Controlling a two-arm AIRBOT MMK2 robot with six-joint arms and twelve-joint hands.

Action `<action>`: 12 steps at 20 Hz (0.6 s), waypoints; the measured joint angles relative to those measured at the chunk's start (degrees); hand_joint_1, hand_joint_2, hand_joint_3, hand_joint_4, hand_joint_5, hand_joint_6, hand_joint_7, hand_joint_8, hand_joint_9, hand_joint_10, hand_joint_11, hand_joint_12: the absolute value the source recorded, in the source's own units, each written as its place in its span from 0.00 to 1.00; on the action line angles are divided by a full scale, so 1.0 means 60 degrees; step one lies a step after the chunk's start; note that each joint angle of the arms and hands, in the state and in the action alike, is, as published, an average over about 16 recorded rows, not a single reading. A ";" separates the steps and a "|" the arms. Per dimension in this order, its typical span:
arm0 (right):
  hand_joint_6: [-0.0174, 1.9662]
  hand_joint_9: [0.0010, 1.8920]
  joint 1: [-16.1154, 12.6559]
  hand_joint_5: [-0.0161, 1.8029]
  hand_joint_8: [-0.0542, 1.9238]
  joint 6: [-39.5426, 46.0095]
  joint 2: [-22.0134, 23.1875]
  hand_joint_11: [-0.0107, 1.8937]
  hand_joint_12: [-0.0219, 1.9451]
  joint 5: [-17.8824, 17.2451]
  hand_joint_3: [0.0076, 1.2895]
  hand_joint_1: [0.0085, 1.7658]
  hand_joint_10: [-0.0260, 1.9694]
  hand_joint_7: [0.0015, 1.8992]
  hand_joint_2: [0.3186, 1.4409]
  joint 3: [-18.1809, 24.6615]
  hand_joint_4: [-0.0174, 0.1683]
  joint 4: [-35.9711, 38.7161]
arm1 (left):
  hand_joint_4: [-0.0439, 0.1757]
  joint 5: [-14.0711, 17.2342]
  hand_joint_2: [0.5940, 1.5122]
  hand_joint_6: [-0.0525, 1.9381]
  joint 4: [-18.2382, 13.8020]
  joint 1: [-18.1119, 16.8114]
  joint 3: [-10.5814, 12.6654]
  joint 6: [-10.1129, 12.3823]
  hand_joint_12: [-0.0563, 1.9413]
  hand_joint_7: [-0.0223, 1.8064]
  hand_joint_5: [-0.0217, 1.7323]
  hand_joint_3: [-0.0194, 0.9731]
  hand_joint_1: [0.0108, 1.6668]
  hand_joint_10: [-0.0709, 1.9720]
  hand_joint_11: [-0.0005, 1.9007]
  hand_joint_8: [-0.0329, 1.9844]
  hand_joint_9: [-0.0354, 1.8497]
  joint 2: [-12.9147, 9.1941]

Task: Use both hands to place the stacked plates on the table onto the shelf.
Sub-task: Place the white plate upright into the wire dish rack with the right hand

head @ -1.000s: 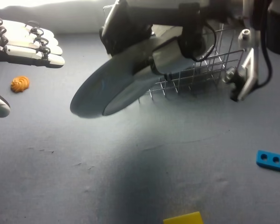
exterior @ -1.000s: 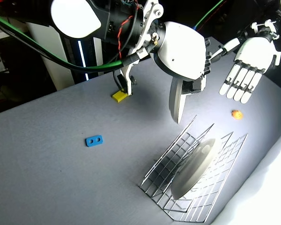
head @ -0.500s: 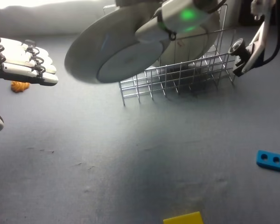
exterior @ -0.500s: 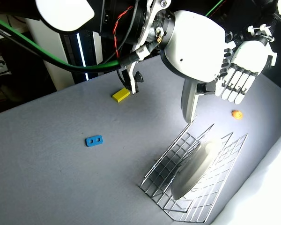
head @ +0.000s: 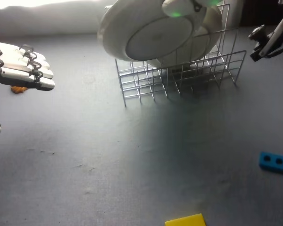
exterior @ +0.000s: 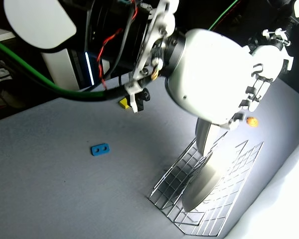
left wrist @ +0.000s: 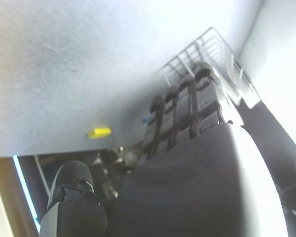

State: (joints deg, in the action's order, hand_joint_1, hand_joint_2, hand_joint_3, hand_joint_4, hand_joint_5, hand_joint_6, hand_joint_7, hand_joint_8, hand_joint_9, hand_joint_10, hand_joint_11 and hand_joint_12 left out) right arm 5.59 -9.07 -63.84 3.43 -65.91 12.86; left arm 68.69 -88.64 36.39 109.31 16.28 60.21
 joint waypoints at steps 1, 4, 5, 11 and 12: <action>0.57 0.58 0.0050 0.47 0.55 0.0094 -0.0043 0.43 0.66 0.0029 0.01 0.70 0.27 0.50 0.68 -0.0152 0.14 -0.0052 | 0.20 -0.0004 0.55 0.03 -0.0003 0.0012 0.0009 0.0000 0.03 0.02 0.04 0.04 0.01 0.01 0.01 0.02 0.03 0.0008; 0.57 0.57 0.0250 0.47 0.55 0.0300 -0.0197 0.43 0.66 0.0104 0.01 0.70 0.26 0.50 0.69 -0.0586 0.15 -0.0210 | 0.20 -0.0011 0.55 0.03 -0.0016 0.0034 0.0039 -0.0001 0.03 0.02 0.04 0.04 0.01 0.00 0.01 0.02 0.03 0.0032; 0.57 0.57 0.0335 0.47 0.55 0.0347 -0.0257 0.43 0.66 0.0116 0.01 0.70 0.26 0.50 0.69 -0.0725 0.15 -0.0264 | 0.20 -0.0014 0.55 0.03 -0.0020 0.0038 0.0048 -0.0001 0.03 0.02 0.04 0.04 0.01 0.00 0.01 0.02 0.03 0.0042; 0.57 0.57 0.0950 0.46 0.56 0.0362 -0.0637 0.43 0.66 0.0072 0.01 0.70 0.25 0.49 0.69 -0.1472 0.15 -0.0567 | 0.20 -0.0013 0.54 0.03 -0.0047 0.0049 0.0084 -0.0001 0.03 0.02 0.04 0.04 0.01 0.01 0.01 0.02 0.03 0.0108; 0.57 0.57 0.1049 0.46 0.56 0.0351 -0.0691 0.42 0.66 0.0054 0.01 0.70 0.24 0.49 0.69 -0.1563 0.15 -0.0602 | 0.20 -0.0013 0.54 0.03 -0.0049 0.0049 0.0086 -0.0001 0.03 0.02 0.04 0.04 0.01 0.01 0.01 0.02 0.03 0.0115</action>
State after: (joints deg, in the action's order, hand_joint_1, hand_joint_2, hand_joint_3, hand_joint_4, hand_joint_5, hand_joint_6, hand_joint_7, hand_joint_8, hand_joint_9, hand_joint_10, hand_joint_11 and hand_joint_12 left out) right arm 11.89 -6.97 -67.99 3.76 -75.29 9.25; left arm 68.62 -88.94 36.69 109.83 16.27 60.89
